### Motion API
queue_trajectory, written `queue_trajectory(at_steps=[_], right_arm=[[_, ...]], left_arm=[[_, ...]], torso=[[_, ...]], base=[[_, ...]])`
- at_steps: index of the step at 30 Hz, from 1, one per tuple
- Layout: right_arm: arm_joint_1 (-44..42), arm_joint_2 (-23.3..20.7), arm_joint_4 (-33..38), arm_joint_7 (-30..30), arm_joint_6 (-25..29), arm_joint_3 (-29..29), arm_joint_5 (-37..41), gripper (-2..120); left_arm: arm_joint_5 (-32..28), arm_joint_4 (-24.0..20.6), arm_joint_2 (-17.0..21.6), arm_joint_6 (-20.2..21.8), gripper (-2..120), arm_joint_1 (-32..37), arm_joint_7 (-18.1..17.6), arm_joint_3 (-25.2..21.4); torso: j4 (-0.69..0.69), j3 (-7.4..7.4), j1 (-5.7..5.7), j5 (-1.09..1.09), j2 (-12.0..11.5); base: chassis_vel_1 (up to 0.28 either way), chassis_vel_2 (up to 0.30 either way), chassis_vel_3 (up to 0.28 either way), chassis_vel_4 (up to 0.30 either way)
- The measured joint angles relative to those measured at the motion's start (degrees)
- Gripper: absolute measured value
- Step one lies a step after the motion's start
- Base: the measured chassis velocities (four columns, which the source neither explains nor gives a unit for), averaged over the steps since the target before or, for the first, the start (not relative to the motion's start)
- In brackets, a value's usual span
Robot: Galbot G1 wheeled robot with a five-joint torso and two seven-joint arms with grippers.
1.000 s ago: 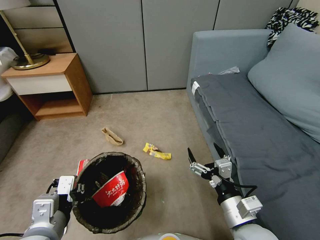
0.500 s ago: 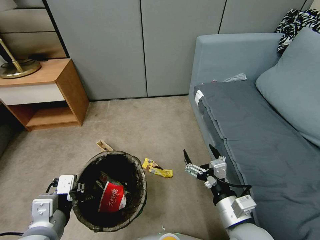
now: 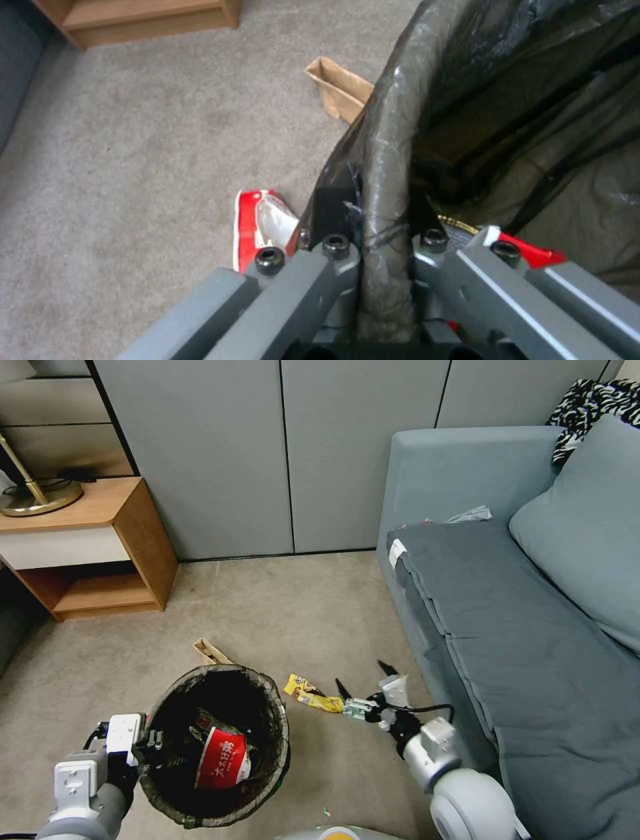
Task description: Pick up the trash bin, then pick up the garbage from the floor and place it into the trash bin.
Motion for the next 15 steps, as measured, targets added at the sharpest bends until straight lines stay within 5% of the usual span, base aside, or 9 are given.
queue_trajectory(at_steps=[15], right_arm=[[13.0,1.5,-18.2,-5.5,-2.2,-6.2,0.3,100]], left_arm=[[-3.4,0.0,0.3,0.3,0,0.0,0.0,-4.5]], torso=[[-0.01,0.00,0.00,-0.01,0.0]], base=[[0.000,0.000,0.000,0.000]])
